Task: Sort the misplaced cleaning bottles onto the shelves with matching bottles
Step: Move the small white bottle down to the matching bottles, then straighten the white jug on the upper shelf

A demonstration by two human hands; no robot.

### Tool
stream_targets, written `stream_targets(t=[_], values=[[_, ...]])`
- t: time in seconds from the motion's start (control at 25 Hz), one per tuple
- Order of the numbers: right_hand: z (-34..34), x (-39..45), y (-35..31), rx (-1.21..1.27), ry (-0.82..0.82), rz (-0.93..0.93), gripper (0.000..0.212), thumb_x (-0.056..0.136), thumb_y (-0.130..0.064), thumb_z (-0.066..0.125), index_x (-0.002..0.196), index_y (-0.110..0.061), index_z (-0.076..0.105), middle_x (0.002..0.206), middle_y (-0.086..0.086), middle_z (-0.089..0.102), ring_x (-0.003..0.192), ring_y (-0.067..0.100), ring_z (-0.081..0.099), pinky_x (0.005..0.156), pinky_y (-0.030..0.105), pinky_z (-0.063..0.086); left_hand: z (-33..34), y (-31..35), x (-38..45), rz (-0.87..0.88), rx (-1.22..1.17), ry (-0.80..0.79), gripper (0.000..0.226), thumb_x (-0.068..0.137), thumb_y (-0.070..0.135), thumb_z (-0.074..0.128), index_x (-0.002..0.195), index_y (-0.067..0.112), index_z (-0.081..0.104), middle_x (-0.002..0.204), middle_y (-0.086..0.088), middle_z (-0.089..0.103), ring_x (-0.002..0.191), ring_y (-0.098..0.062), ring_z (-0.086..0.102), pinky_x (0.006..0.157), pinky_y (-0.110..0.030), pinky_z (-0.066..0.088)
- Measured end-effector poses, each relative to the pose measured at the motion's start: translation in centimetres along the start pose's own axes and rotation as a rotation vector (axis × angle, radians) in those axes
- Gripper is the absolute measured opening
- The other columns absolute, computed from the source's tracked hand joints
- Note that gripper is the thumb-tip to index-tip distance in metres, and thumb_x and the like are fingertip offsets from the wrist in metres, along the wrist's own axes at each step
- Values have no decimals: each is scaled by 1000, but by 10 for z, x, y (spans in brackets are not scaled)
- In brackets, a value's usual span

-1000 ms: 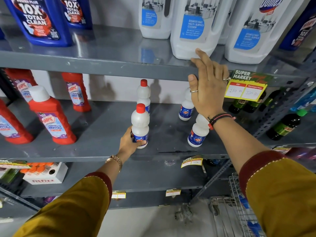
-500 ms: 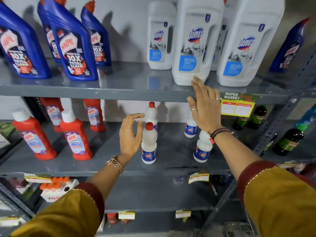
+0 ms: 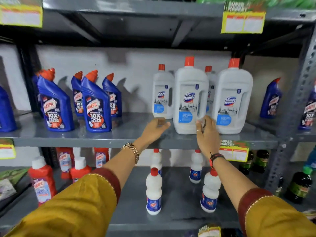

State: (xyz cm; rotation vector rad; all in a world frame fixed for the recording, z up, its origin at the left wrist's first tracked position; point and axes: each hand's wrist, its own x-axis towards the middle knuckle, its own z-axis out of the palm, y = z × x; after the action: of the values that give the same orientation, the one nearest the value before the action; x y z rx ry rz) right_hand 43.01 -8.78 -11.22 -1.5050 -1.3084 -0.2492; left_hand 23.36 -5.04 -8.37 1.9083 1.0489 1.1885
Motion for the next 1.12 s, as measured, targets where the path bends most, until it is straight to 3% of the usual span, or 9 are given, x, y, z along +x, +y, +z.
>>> stream_targets(t=[0.12, 0.2, 0.28, 0.4, 0.52, 0.72, 0.88, 1.04, 1.12], values=[[4, 18, -3, 101, -51, 138, 32, 95, -38, 39, 103, -8, 48, 97, 10, 55, 93, 34, 58, 71, 36, 43, 5, 0, 18, -77, -140, -111, 62, 80, 39, 66, 130, 10, 44, 128, -5, 58, 106, -10, 58, 78, -15, 46], [6, 25, -2, 193, -65, 162, 26, 93, -39, 44, 92, -14, 49, 86, 2, 52, 83, 27, 55, 68, 34, 40, 5, -2, 23, -85, -165, -154, 68, 76, 38, 71, 131, 10, 42, 125, -2, 59, 102, -6, 57, 67, -7, 49], [8, 31, -1, 291, -98, 164, 26, 89, -42, 52, 85, -17, 53, 79, -2, 57, 77, 23, 56, 69, 37, 45, 3, -5, 28, -91, -224, -125, 64, 77, 31, 72, 129, 9, 43, 118, -2, 60, 98, -5, 58, 67, -7, 50], [18, 32, -9, 305, -146, 174, 32, 79, -45, 65, 88, -15, 61, 83, 5, 71, 80, 21, 64, 74, 39, 52, -2, -6, 26, -100, -323, -97, 51, 78, 20, 71, 123, 9, 49, 120, -6, 61, 104, -12, 58, 82, -16, 47], [34, 28, -26, 327, -209, 158, 28, 72, -46, 72, 84, -24, 61, 75, -9, 70, 76, 10, 65, 64, 22, 48, -12, -4, 19, -128, -359, -3, 51, 77, 16, 72, 122, 9, 47, 106, 3, 61, 90, -3, 57, 67, -7, 47], [53, 25, -47, 365, -352, 118, 25, 74, -41, 71, 95, -30, 62, 93, -8, 73, 85, 12, 67, 78, 34, 54, -44, -18, 12, -182, -164, 152, 55, 77, 23, 72, 124, 11, 45, 122, -4, 55, 107, -15, 51, 83, -24, 40], [54, 26, -47, 342, -419, 97, 29, 82, -35, 66, 108, -25, 57, 101, -6, 70, 85, 9, 63, 71, 23, 44, -47, -23, 14, -174, -96, 224, 53, 74, 25, 75, 119, 11, 50, 119, -4, 59, 105, -14, 53, 86, -25, 40], [51, 26, -42, 378, -420, 131, 28, 88, -26, 59, 114, -19, 52, 111, 2, 69, 97, 19, 63, 87, 37, 51, -44, -23, 17, -164, -96, 216, 55, 65, 30, 81, 110, 14, 53, 110, -1, 62, 100, -12, 56, 80, -21, 41], [50, 26, -39, 374, -412, 129, 27, 89, -22, 57, 116, -18, 52, 113, 4, 69, 97, 18, 62, 87, 35, 50, -41, -24, 17, -136, -58, 214, 55, 64, 32, 82, 108, 15, 54, 108, 1, 63, 98, -10, 58, 81, -21, 41]])
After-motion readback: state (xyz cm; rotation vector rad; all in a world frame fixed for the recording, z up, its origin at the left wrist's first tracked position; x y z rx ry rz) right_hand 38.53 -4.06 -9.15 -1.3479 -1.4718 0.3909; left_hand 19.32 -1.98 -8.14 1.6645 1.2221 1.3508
